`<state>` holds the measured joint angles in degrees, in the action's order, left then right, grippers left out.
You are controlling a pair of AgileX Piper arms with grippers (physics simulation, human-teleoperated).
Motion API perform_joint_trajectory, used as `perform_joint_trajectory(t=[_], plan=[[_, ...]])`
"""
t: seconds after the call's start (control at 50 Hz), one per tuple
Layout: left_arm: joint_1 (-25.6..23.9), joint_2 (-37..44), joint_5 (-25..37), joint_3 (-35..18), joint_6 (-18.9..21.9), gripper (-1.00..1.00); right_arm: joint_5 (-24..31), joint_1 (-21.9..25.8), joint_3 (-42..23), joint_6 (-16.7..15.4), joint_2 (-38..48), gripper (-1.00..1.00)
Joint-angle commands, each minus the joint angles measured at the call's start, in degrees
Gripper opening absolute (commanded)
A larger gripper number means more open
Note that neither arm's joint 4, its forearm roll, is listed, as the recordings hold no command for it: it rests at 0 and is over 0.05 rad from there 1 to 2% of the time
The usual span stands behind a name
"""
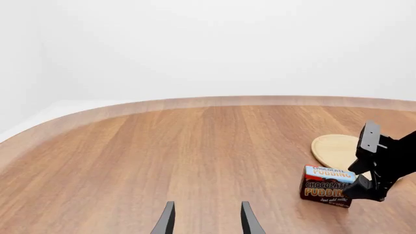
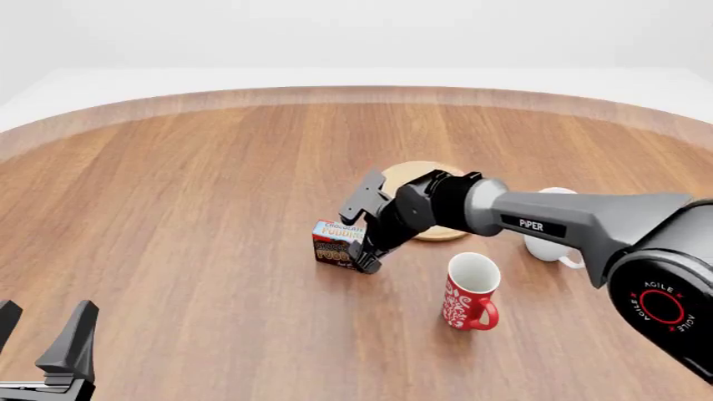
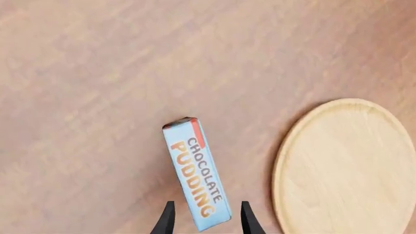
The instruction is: Put the chocolate pudding to the left of the plate.
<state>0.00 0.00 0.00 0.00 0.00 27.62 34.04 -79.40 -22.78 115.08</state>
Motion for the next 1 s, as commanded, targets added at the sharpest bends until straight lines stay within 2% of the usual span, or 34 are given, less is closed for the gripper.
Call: perform_joint_trajectory(t=[0.02, 0.1, 0.12, 0.34, 0.5, 0.7, 0.92, 1.0], plan=[[0.0, 0.0, 0.0, 0.0, 0.0, 1.00, 0.2, 0.1, -0.3, 0.3, 0.3, 1.00], [0.0, 0.0, 0.0, 0.0, 0.0, 1.00, 0.2, 0.0, -0.3, 0.4, 0.3, 1.00], [0.0, 0.0, 0.0, 0.0, 0.0, 1.00, 0.3, -0.1, -0.4, 0.3, 0.4, -1.00], [0.0, 0.0, 0.0, 0.0, 0.0, 1.00, 0.0, -0.1, 0.2, 0.2, 0.0, -1.00], [0.0, 0.0, 0.0, 0.0, 0.0, 1.00, -0.1, 0.8, 2.8, 0.2, -3.6, -1.00], [0.0, 0.0, 0.0, 0.0, 0.0, 1.00, 1.6, 1.8, 6.4, 0.4, -9.8, -1.00], [0.0, 0.0, 0.0, 0.0, 0.0, 1.00, 4.9, 0.8, 5.4, -0.4, -14.0, -1.00], [0.0, 0.0, 0.0, 0.0, 0.0, 1.00, 6.2, 0.6, 4.7, 0.2, -14.5, -1.00]])
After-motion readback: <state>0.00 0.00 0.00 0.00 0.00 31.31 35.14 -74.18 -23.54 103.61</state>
